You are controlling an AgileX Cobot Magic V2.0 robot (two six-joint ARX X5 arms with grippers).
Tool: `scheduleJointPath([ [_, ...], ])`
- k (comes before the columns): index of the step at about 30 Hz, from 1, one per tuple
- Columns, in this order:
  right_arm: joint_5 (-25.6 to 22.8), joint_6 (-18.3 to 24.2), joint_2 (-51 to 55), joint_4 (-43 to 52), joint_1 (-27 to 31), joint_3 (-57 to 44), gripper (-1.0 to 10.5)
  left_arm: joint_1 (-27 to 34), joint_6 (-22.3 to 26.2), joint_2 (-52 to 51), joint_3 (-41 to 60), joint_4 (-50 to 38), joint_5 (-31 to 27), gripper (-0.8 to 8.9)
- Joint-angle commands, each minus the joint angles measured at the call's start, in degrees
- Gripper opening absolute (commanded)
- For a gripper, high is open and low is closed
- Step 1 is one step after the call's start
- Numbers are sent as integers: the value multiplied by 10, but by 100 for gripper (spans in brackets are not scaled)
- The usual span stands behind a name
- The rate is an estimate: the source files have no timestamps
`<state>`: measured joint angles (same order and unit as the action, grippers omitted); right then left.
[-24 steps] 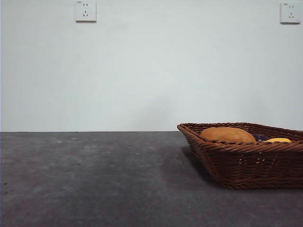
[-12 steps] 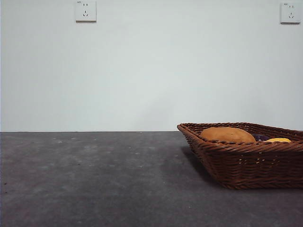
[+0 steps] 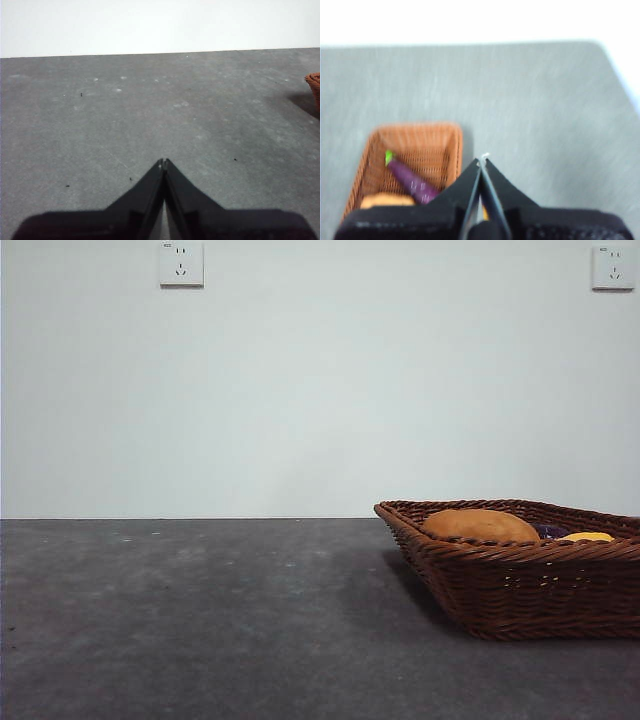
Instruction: Help me put the vegetables on the table into the basket
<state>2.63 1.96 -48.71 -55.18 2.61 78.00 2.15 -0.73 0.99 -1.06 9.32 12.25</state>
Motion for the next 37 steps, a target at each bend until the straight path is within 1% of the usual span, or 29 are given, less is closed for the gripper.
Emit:
scheduleJointPath([
  [1, -12, -2, 51, 33, 0, -5, 0, 2, -6, -1, 5, -4, 1, -3],
  [4, -13, -2, 129, 98, 0, -47, 0, 2, -6, -1, 5, -4, 1, -3],
  [6, -32, -3, 187, 139, 0, -123, 0, 2, -5, 1, 5, -4, 2, -3],
  [10, -63, -4, 257, 199, 0, -261, 0, 2, -6, 2, 5, -4, 1, -3],
  [16, -63, -4, 358, 327, 0, -490, 0, 2, -5, 2, 5, -4, 2, -3],
  [19, -63, -4, 396, 381, 0, -581, 0, 2, -6, 2, 5, -4, 1, -3],
  [22, -63, -13, 427, 410, 0, -647, 0, 2, -6, 2, 5, -4, 1, -3],
  [25, -64, -31, 455, 419, 0, -696, 0, 2, -6, 2, 5, -4, 1, -3],
  [29, -63, -41, 483, 420, 0, -739, 0, 2, -6, 3, 5, -4, 1, -3],
  [33, -59, -54, 482, 419, 0, -762, 0, 2, -6, 3, 5, -4, 1, -3],
  [37, -57, -53, 483, 423, 0, -763, 0, 2, -5, 6, 5, -3, 2, -3],
])
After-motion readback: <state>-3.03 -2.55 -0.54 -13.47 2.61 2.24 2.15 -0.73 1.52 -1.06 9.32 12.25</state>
